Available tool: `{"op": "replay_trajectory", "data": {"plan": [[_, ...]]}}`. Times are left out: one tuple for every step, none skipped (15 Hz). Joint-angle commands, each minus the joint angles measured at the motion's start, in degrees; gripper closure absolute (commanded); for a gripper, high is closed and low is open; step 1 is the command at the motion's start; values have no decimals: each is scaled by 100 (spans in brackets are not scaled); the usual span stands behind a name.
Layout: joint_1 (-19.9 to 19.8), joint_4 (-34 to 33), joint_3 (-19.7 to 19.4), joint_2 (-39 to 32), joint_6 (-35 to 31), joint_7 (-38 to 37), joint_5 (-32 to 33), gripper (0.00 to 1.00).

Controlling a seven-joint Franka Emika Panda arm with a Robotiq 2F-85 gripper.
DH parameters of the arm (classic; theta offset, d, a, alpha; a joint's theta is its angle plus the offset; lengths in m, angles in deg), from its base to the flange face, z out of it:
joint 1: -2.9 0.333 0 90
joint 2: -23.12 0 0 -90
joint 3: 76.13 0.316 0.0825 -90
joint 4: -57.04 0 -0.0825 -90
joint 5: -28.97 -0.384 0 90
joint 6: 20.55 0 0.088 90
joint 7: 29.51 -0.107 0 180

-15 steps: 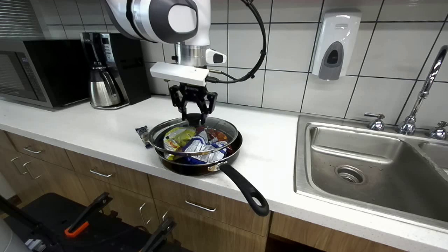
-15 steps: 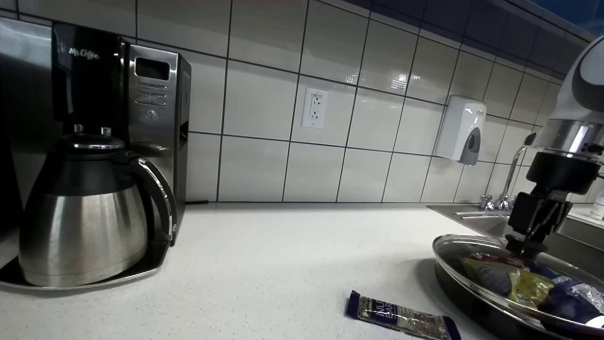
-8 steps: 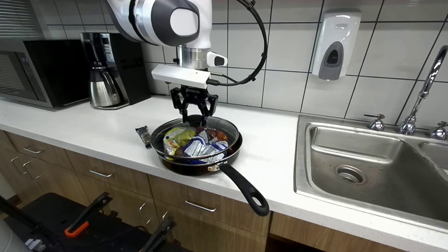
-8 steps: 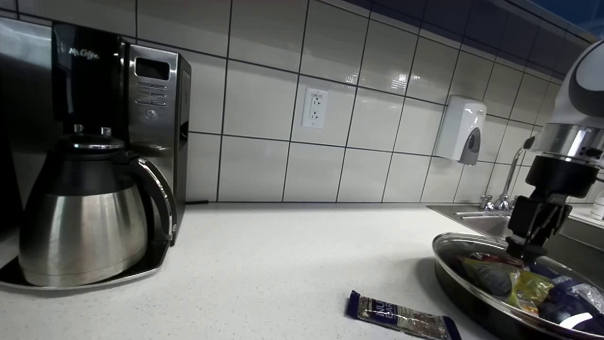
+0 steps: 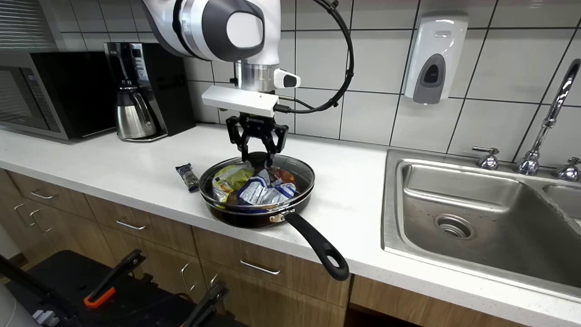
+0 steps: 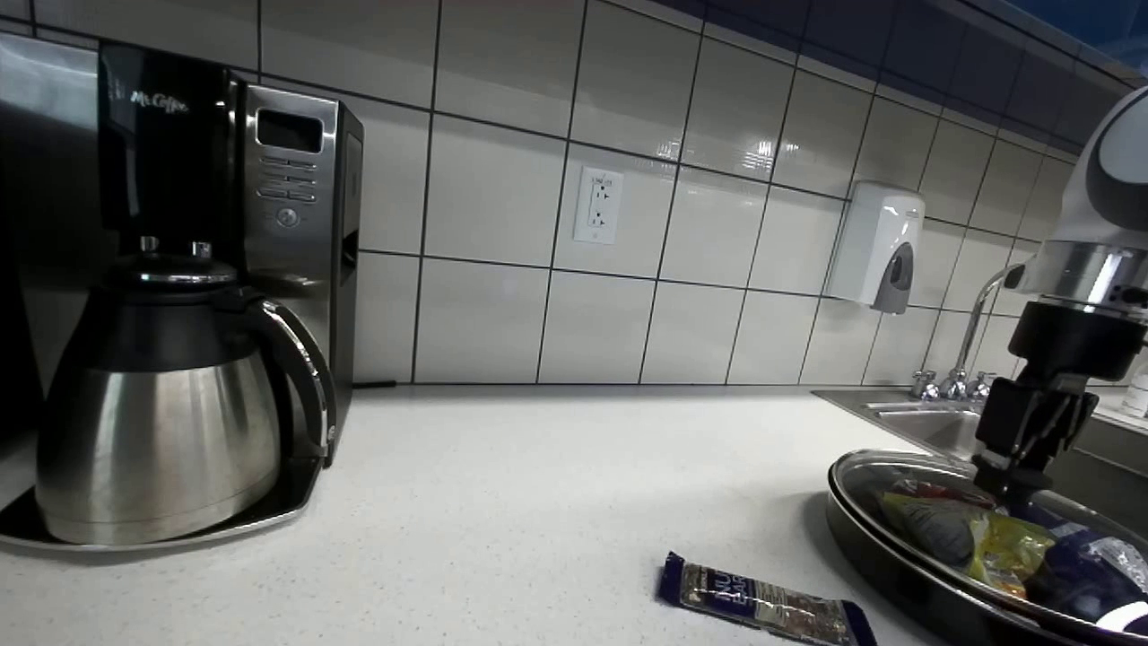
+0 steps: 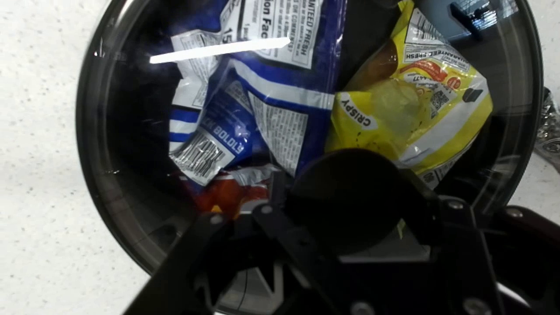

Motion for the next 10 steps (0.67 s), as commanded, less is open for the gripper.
{"op": "replay_trajectory", "data": {"plan": [[-85, -89, 43, 67, 86, 44, 54, 61], [-80, -89, 49, 52, 73, 52, 40, 61], [-78, -93, 54, 39, 67, 62, 25, 61], [-77, -95, 56, 27, 53, 57, 21, 61], [-75, -95, 59, 16, 37, 51, 21, 61], [-72, -91, 64, 1, 16, 55, 7, 61], [-71, -79, 67, -18, -26, 32, 14, 61], [-70, -71, 70, -36, -66, 24, 14, 61], [-59, -69, 83, -59, -101, 43, -13, 61], [-54, -66, 89, -95, -155, 10, 12, 61]]}}
